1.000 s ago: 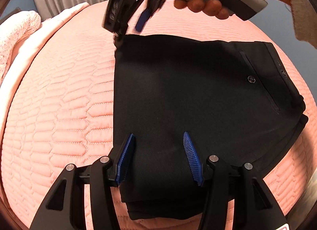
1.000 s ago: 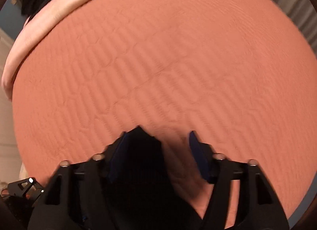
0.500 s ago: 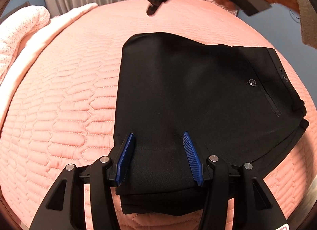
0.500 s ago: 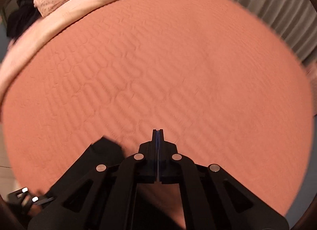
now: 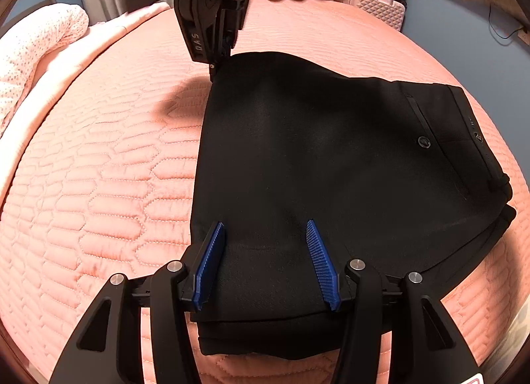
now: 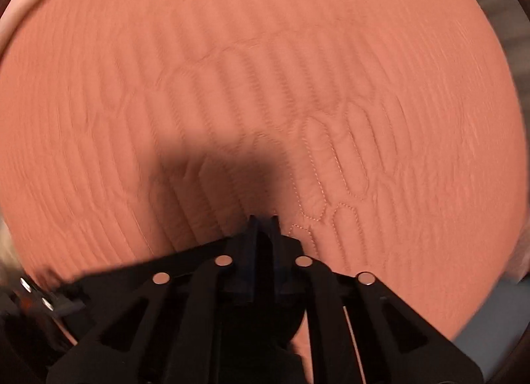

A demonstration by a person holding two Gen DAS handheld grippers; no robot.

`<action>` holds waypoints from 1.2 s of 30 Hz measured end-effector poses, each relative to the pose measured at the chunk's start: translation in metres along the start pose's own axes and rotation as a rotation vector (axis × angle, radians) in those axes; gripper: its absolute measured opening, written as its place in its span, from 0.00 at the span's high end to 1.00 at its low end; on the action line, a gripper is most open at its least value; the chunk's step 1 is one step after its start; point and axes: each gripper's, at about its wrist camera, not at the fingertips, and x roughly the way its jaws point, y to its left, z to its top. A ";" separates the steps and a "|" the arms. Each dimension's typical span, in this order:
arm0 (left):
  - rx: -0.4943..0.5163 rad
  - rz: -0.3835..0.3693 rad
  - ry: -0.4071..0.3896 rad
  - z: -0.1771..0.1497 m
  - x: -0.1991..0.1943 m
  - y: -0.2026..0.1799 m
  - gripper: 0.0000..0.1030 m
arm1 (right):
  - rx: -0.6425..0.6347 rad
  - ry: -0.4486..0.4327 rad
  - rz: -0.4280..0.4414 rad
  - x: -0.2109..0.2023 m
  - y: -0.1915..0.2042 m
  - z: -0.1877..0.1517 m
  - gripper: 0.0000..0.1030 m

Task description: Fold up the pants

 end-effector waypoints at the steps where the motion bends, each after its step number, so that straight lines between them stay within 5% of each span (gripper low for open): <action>1: -0.001 -0.001 -0.001 0.001 0.000 0.001 0.51 | 0.034 0.010 -0.069 0.004 -0.015 0.002 1.00; 2: -0.004 -0.002 0.001 0.001 0.001 0.002 0.51 | 0.104 0.007 -0.274 0.008 -0.048 0.001 1.00; 3: -0.010 -0.004 -0.001 0.000 0.000 0.003 0.51 | 0.197 -0.024 -0.305 0.003 -0.074 -0.002 1.00; 5: -0.008 -0.007 -0.003 0.000 0.000 0.005 0.51 | 0.408 -0.156 -0.141 -0.022 -0.111 -0.021 1.00; 8: -0.011 -0.013 -0.007 -0.001 0.000 0.009 0.51 | 0.353 -0.193 0.104 -0.037 -0.094 -0.037 1.00; 9: -0.013 -0.010 -0.008 -0.001 0.000 0.009 0.51 | 0.305 -0.151 0.134 -0.031 -0.082 -0.036 0.94; 10: -0.014 -0.008 -0.010 -0.002 0.000 0.008 0.51 | 0.270 -0.117 0.139 -0.025 -0.075 -0.033 0.74; 12: -0.013 -0.002 -0.013 -0.003 0.000 0.007 0.51 | 0.184 -0.066 0.059 -0.012 -0.058 -0.023 0.49; 16: -0.022 -0.001 -0.008 -0.001 0.001 0.005 0.51 | 0.169 0.033 0.130 0.006 -0.061 0.000 0.55; 17: -0.023 -0.001 -0.008 -0.001 0.002 0.004 0.51 | 0.158 0.053 0.164 0.009 -0.060 0.003 0.64; 18: -0.022 -0.003 -0.008 0.000 0.002 0.003 0.51 | 0.129 0.068 0.188 0.014 -0.060 0.006 0.96; 20: -0.022 -0.005 -0.010 0.000 0.003 0.004 0.51 | 0.058 0.078 0.050 0.016 -0.056 0.012 1.00; 21: -0.022 -0.005 -0.011 0.000 0.003 0.004 0.51 | 0.126 0.067 -0.041 0.017 -0.076 0.018 1.00; 23: -0.021 -0.006 -0.015 -0.001 0.002 0.005 0.51 | 0.329 -0.084 -0.146 -0.007 -0.127 0.017 1.00; 24: -0.023 -0.008 -0.019 -0.002 0.002 0.006 0.51 | 0.419 -0.170 -0.125 -0.022 -0.143 0.010 1.00; 27: -0.022 -0.011 -0.048 -0.004 -0.003 0.008 0.51 | 0.686 -0.475 -0.031 -0.078 -0.173 -0.048 0.96; 28: -0.017 -0.006 -0.050 -0.002 -0.006 0.008 0.51 | 0.742 -0.541 -0.028 -0.090 -0.170 -0.066 0.68; 30: -0.021 0.016 -0.073 0.003 -0.013 0.010 0.51 | 0.821 -0.653 -0.129 -0.105 -0.134 -0.132 0.30; 33: -0.063 0.125 -0.137 0.016 -0.020 0.029 0.43 | 0.850 -0.645 -0.355 -0.091 -0.083 -0.205 0.30; 36: -0.110 0.188 -0.109 0.028 -0.009 0.051 0.41 | 0.976 -0.626 -0.380 -0.050 -0.050 -0.261 0.30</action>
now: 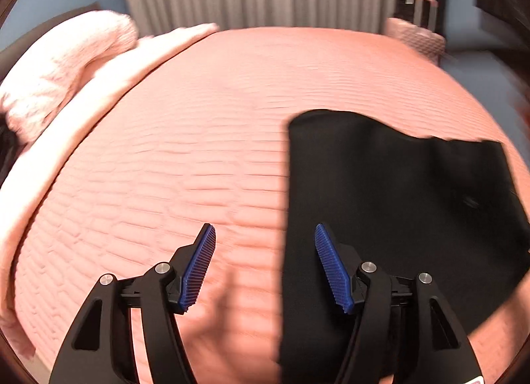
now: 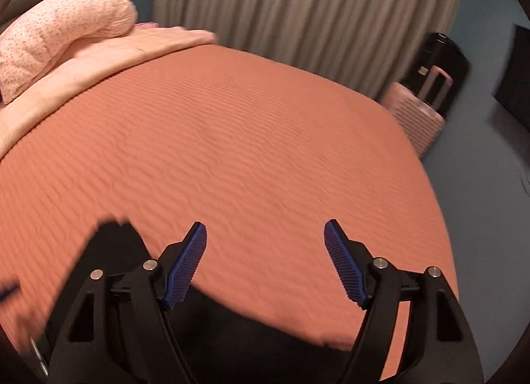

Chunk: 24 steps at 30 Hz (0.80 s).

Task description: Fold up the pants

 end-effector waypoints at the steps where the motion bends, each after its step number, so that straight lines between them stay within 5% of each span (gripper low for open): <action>1: -0.021 0.008 0.017 0.004 0.005 0.006 0.41 | 0.051 0.022 -0.003 -0.008 0.001 -0.025 0.30; 6: -0.053 -0.040 0.031 0.026 -0.008 -0.001 0.41 | 0.286 0.121 -0.008 -0.042 -0.033 -0.100 0.30; 13: -0.050 -0.101 0.086 0.046 -0.041 -0.044 0.41 | 0.298 0.126 0.047 -0.086 -0.017 -0.133 0.24; 18: -0.005 -0.039 0.102 0.045 -0.054 -0.070 0.41 | 0.191 0.207 0.016 -0.096 -0.019 -0.188 0.24; 20: 0.010 -0.025 0.109 0.038 -0.057 -0.073 0.41 | 0.244 0.265 0.035 -0.092 -0.028 -0.206 0.25; 24: 0.038 0.014 0.107 0.027 -0.066 -0.077 0.41 | 0.350 0.187 0.054 -0.121 -0.042 -0.204 0.27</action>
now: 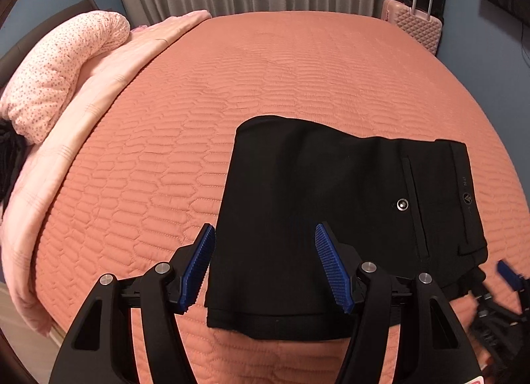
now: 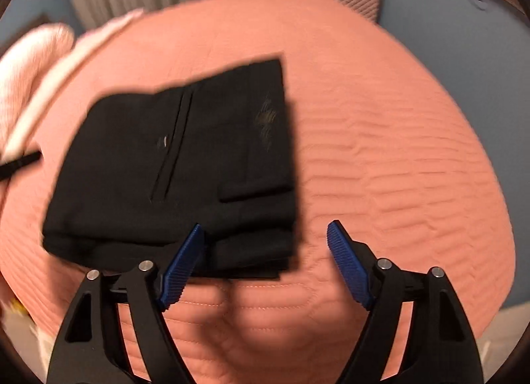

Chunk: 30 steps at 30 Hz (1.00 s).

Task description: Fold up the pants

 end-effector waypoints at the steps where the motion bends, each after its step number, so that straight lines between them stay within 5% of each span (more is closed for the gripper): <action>1: 0.005 0.007 0.003 -0.002 -0.001 -0.002 0.41 | -0.035 0.004 -0.015 0.003 0.004 -0.002 0.27; 3: 0.010 0.011 0.008 -0.006 -0.002 -0.006 0.40 | -0.111 0.094 -0.051 0.030 0.011 -0.016 0.27; 6: 0.027 0.021 0.014 -0.011 -0.007 -0.008 0.40 | 0.001 0.103 0.001 0.026 0.000 -0.022 0.27; 10: 0.022 0.023 0.012 -0.017 -0.013 -0.007 0.39 | -0.052 0.005 -0.012 0.000 0.023 -0.010 0.30; 12: 0.026 0.025 0.018 -0.018 -0.015 -0.009 0.39 | -0.095 0.028 -0.050 0.004 0.034 -0.011 0.30; 18: 0.047 0.036 -0.032 -0.019 -0.045 -0.014 0.33 | 0.029 -0.055 -0.011 -0.046 0.033 -0.003 0.30; 21: 0.067 0.043 -0.057 -0.019 -0.061 -0.019 0.33 | 0.014 -0.120 -0.047 -0.074 0.039 0.008 0.17; 30: 0.108 0.051 -0.140 -0.025 -0.121 -0.030 0.23 | 0.018 -0.212 -0.048 -0.140 0.022 0.026 0.09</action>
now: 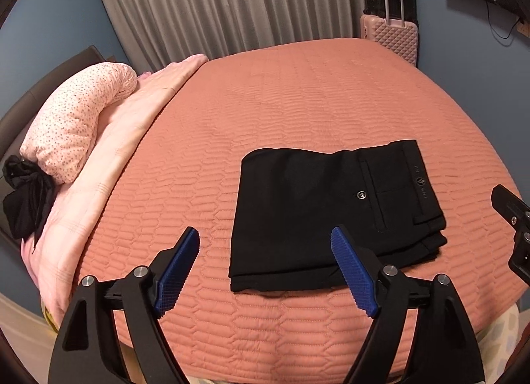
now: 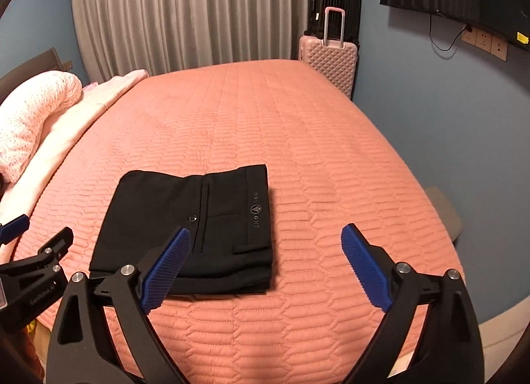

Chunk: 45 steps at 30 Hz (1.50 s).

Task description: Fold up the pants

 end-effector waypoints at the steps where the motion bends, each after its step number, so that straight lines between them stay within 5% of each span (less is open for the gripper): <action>1: -0.002 -0.007 0.002 -0.001 -0.003 -0.001 0.23 | 0.000 -0.003 0.001 -0.001 -0.002 0.000 0.09; 15: 0.024 -0.006 0.021 -0.020 -0.014 -0.014 0.22 | -0.022 -0.018 -0.004 -0.010 -0.010 -0.007 0.09; 34: 0.003 -0.015 0.111 -0.028 0.033 -0.004 0.22 | -0.077 0.057 0.003 0.024 0.007 -0.012 0.08; 45: -0.076 -0.059 0.168 -0.013 0.105 0.022 0.22 | -0.121 0.154 0.006 0.104 0.007 -0.007 0.04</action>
